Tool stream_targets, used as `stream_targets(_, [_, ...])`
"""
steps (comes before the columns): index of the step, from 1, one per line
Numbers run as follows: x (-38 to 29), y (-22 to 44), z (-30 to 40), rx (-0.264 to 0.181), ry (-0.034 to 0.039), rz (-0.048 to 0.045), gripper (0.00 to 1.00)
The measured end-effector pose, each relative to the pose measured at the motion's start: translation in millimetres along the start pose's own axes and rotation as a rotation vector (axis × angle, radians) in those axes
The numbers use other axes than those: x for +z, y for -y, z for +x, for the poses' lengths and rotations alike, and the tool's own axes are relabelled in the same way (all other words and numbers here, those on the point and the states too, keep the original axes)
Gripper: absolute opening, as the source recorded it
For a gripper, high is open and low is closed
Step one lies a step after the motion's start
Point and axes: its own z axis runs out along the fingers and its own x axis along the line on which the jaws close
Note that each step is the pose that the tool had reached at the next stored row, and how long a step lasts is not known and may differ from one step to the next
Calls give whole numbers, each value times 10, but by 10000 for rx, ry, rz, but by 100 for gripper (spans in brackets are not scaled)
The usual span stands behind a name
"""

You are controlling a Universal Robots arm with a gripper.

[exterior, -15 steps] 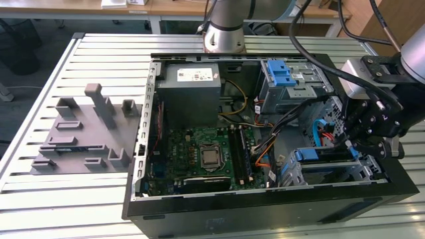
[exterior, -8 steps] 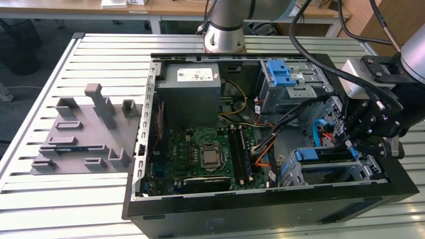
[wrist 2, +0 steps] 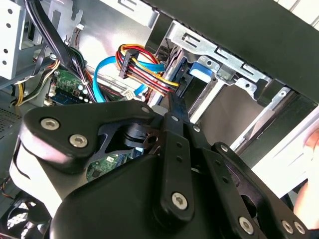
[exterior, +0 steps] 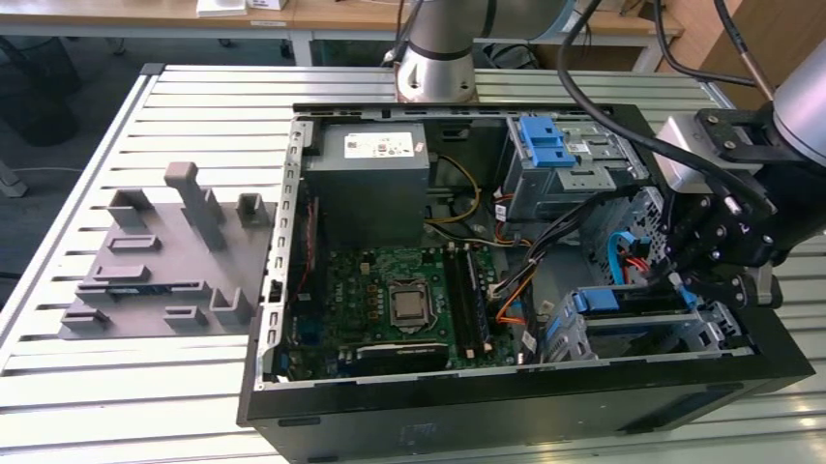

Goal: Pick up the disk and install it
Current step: 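Insert the second disk wire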

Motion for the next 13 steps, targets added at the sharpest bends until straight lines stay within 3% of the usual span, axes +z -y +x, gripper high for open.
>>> stream_targets(2, [0, -24, 1, -8, 4, 79, 11])
stream_targets(4, [-10, -30, 1, -9, 1, 101, 11])
stream_targets(10, [-128, -57, -7, -11, 6, 135, 11])
stream_targets(13, [-130, -142, -4, -18, 9, 211, 11])
